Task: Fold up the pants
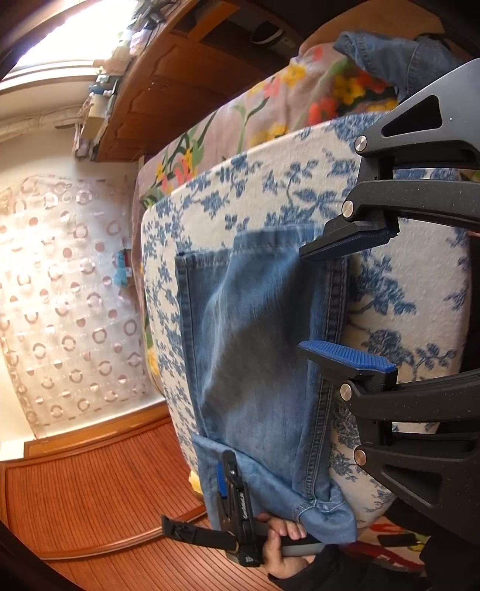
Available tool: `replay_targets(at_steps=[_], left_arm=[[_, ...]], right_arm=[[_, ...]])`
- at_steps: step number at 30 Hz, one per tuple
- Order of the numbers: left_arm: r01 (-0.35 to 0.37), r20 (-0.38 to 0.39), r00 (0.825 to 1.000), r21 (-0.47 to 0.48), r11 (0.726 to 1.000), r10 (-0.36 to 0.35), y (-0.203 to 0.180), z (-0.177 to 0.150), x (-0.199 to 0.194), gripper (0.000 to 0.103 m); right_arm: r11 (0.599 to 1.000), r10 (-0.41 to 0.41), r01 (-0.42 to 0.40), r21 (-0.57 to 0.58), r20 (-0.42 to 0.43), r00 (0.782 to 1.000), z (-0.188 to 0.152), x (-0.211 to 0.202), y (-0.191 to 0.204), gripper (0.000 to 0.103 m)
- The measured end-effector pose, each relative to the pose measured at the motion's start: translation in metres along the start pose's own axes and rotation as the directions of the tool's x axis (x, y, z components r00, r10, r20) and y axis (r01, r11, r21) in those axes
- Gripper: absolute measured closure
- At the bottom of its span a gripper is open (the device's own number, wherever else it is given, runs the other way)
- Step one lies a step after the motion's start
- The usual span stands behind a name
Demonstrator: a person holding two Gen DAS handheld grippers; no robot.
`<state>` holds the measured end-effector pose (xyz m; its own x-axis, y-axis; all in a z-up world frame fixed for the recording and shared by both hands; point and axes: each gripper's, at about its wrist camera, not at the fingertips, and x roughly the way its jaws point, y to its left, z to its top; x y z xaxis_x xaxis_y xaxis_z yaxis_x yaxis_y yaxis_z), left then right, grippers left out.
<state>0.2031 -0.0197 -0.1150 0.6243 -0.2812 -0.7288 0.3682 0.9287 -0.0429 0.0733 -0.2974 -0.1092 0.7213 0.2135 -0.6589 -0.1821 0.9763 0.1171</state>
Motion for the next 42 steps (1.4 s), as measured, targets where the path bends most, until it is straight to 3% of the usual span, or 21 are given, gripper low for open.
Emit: replay_targets(at_steps=[10, 11, 13, 17, 29, 40, 41, 42], left_arm=[[0.084, 0.046, 0.995, 0.024, 0.996, -0.085, -0.039, -0.001, -0.023, 0.050], [0.082, 0.049, 0.995, 0.030, 0.996, -0.083, -0.042, 0.000, -0.023, 0.049], [0.084, 0.064, 0.994, 0.032, 0.996, -0.086, -0.045, 0.000, -0.024, 0.036], [0.096, 0.069, 0.993, 0.018, 0.995, -0.097, -0.047, 0.002, -0.023, 0.035], [-0.029, 0.091, 0.995, -0.003, 1.000, 0.029, -0.046, -0.001, -0.021, 0.035], [-0.007, 0.091, 0.996, -0.011, 1.000, 0.008, -0.043, -0.010, -0.031, 0.035], [-0.007, 0.091, 0.996, -0.012, 1.000, 0.008, -0.042, -0.010, -0.032, 0.035], [-0.007, 0.091, 0.996, -0.012, 1.000, 0.008, -0.042, -0.010, -0.032, 0.035]], right_arm=[[0.998, -0.057, 0.057, -0.026, 0.034, 0.998, 0.044, 0.011, -0.029, 0.055], [0.998, -0.051, 0.052, -0.030, 0.034, 0.998, 0.052, 0.017, -0.031, 0.055], [0.998, -0.047, 0.048, -0.039, 0.032, 0.998, 0.064, 0.027, -0.036, 0.055], [0.999, -0.001, 0.002, -0.051, 0.021, 1.000, 0.086, 0.050, -0.042, 0.055], [0.991, 0.001, -0.013, -0.134, -0.094, 0.996, 0.113, 0.124, -0.034, 0.055], [0.989, 0.004, -0.031, -0.147, -0.179, 0.984, 0.121, 0.159, -0.032, 0.054], [0.988, 0.005, -0.033, -0.152, -0.182, 0.983, 0.122, 0.160, -0.032, 0.056], [0.987, 0.007, -0.037, -0.157, -0.183, 0.983, 0.123, 0.160, -0.032, 0.064]])
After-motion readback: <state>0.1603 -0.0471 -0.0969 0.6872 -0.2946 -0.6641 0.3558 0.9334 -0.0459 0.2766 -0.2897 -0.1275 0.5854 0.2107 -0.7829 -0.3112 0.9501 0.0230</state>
